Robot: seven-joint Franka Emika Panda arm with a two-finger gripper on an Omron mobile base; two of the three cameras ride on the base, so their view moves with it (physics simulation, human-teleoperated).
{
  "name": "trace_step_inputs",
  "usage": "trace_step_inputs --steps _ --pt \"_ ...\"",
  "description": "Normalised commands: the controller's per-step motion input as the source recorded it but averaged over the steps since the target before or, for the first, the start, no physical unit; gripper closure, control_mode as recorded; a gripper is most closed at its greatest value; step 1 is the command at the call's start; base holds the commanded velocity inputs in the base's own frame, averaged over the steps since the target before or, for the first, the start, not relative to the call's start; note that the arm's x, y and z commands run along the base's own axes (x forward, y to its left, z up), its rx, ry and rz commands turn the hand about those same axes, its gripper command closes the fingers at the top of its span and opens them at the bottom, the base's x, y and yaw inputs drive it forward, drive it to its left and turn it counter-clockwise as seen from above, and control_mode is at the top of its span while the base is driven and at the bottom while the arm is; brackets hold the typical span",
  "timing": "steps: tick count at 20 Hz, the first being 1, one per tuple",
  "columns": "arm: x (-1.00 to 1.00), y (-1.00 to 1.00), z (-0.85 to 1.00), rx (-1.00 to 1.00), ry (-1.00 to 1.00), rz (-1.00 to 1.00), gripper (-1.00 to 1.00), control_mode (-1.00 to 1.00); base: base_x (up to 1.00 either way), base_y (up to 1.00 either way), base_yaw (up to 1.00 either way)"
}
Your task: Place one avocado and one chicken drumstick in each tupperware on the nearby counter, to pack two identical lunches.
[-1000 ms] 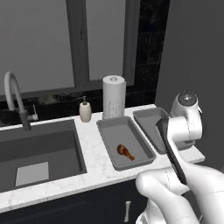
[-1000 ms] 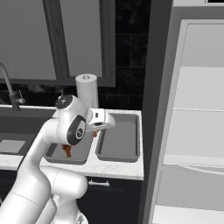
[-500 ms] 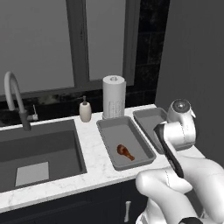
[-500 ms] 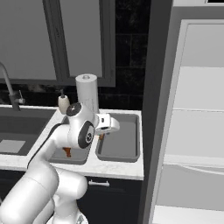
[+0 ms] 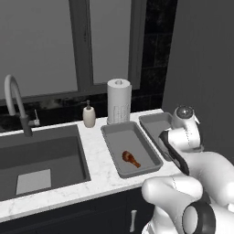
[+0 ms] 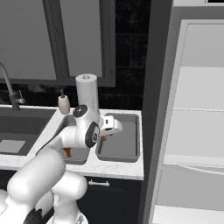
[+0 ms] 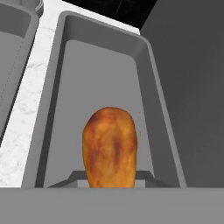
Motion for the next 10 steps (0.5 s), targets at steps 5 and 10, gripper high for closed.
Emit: trace_step_inputs --steps 5,10 --pt "0.21 -0.07 -0.36 0.03 0.0 0.05 1.0 -1.0 0.0 0.0 0.0" --pt "0.23 -0.06 -0.44 0.03 0.02 0.05 1.0 -1.0 0.0 0.0 0.0"
